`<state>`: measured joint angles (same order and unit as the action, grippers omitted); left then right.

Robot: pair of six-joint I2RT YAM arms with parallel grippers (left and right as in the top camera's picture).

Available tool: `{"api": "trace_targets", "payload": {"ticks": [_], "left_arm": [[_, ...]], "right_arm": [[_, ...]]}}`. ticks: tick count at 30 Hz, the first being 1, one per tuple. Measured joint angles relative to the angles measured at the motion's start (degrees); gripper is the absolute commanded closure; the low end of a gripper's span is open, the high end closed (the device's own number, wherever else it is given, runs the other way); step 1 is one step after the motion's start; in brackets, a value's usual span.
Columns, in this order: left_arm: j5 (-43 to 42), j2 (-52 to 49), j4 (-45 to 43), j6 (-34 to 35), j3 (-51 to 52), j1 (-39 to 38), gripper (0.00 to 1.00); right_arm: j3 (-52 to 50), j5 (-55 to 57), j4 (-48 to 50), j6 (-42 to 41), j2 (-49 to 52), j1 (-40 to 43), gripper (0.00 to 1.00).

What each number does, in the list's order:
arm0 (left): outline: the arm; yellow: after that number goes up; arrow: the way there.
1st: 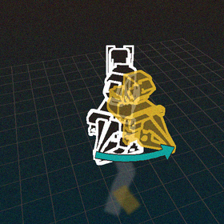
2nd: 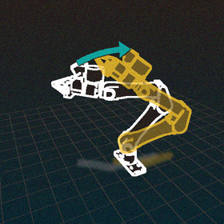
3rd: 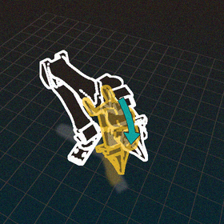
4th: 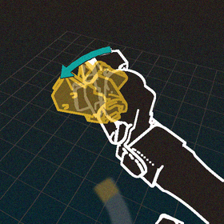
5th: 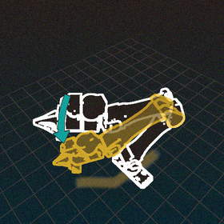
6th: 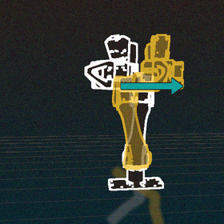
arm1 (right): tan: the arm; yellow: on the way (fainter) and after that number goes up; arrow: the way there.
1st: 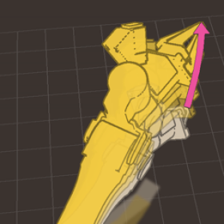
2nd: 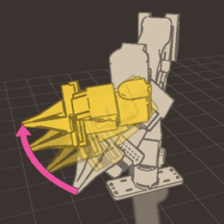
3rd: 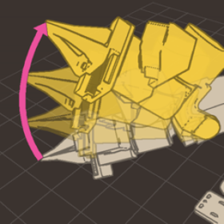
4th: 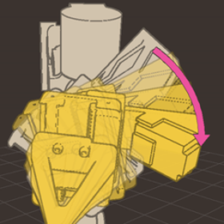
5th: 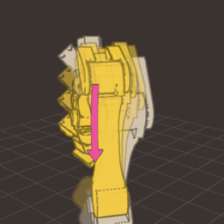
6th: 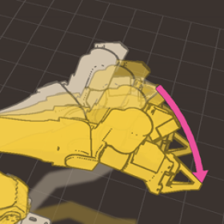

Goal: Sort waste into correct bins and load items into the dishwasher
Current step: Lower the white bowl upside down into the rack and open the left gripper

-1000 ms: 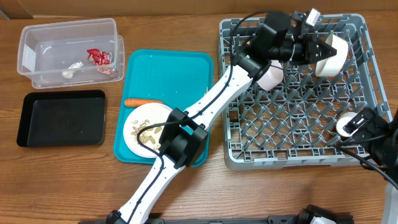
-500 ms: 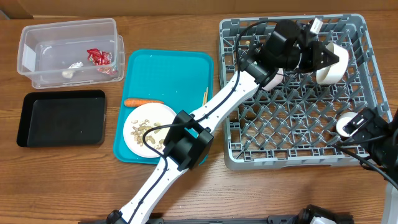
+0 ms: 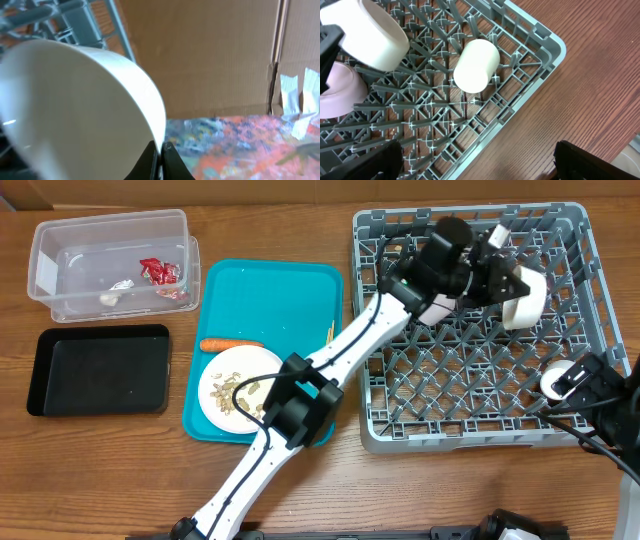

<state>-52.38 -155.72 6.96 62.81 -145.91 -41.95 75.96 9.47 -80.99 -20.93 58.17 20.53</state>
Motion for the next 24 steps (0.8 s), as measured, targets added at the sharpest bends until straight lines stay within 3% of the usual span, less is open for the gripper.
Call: {"api": "trace_targets", "payload": {"ticks": [2, 4, 9, 11, 13, 14, 17, 21, 24], "left_arm": [[-1.8, 0.0, 2.1, -0.7, 0.0, 1.1, 0.88], [-3.1, -0.1, 3.4, -1.6, 0.0, 2.4, 0.7], [-5.4, -0.3, 4.0, -3.4, 0.0, 5.8, 0.45], [-6.2, -0.3, 4.1, -4.3, 0.0, 6.8, 0.42], [-6.8, -0.3, 4.7, -5.0, 0.0, 7.5, 0.32], [-7.1, -0.3, 5.3, -5.7, 0.0, 7.6, 0.2], [-8.9, -0.2, 6.2, -6.9, -0.2, 7.7, 0.0], [-9.4, 0.4, 7.9, -9.4, -0.6, 7.6, 0.0], [-6.8, 0.5, 14.6, -15.0, -0.5, 7.8, 0.0]], "right_arm": [[0.0, 0.0, 0.0, 0.0, 0.0, 0.0, 0.0], [0.0, 0.0, 0.0, 0.0, 0.0, 0.0, 0.0], [0.0, 0.0, 0.0, 0.0, 0.0, 0.0, 0.0], [0.0, 0.0, 0.0, 0.0, 0.0, 0.0, 0.0], [0.0, 0.0, 0.0, 0.0, 0.0, 0.0, 0.0], [0.0, 0.0, 0.0, 0.0, 0.0, 0.0, 0.0], [0.0, 0.0, 0.0, 0.0, 0.0, 0.0, 0.0], [0.0, 0.0, 0.0, 0.0, 0.0, 0.0, 0.0], [0.0, 0.0, 0.0, 0.0, 0.0, 0.0, 0.0]]}}
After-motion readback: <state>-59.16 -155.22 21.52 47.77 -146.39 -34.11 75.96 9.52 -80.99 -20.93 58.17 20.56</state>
